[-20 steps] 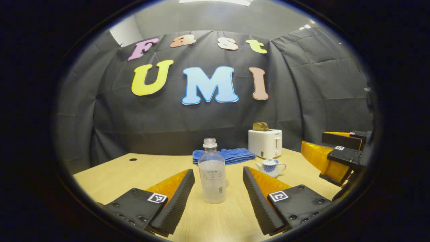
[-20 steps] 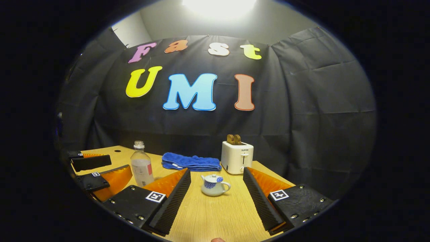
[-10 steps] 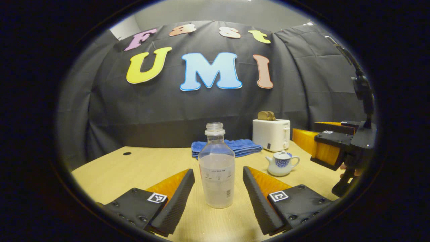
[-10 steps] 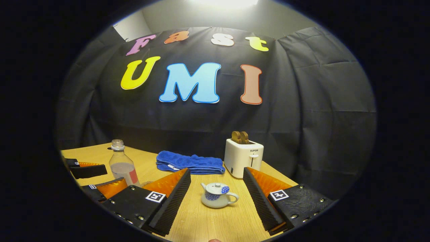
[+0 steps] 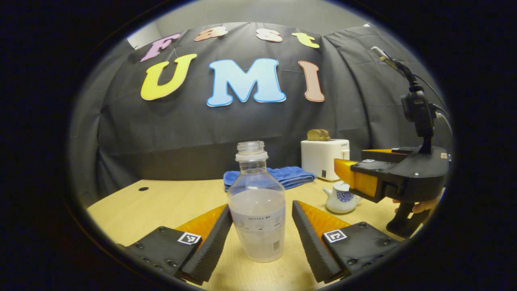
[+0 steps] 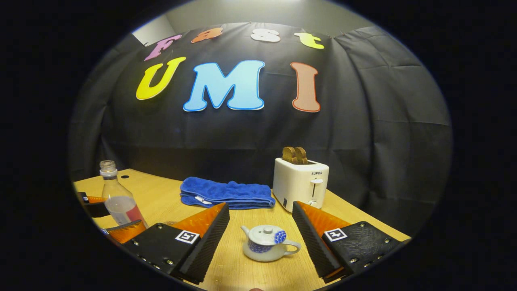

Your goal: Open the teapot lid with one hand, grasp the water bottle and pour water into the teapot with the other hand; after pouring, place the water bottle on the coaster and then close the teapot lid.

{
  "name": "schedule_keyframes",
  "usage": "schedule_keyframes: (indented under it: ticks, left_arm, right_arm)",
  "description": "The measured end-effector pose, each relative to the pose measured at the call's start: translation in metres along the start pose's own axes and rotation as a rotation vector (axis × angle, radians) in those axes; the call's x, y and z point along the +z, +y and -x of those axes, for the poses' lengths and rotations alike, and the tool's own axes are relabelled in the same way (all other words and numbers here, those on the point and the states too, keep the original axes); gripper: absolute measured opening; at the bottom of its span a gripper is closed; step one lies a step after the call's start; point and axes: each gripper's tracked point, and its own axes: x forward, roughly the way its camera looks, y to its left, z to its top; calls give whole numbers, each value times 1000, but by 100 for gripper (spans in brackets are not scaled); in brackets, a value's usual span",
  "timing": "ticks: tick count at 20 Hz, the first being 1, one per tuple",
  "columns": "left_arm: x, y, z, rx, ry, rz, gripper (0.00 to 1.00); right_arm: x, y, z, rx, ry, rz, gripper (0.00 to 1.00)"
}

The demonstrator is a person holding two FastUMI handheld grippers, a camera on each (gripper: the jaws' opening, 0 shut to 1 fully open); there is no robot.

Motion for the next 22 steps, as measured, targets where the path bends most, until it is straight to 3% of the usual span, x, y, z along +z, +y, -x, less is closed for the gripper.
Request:
schedule_keyframes:
  ticks: [8,16,18,22]
  left_arm:
    - [8,7,-20,-18,-18,46,100]
    - [-2,8,-21,-23,5,54,100]
    - [-4,8,-21,-24,16,49,91]
    - [-3,14,-20,-20,8,63,88]
  right_arm:
    - [-1,-10,-56,-52,0,-33,96]
    - [-26,-8,-62,-5,60,4,97]
    - [-34,-9,-62,0,87,-1,97]
    - [-47,-12,-65,-4,121,-22,97]
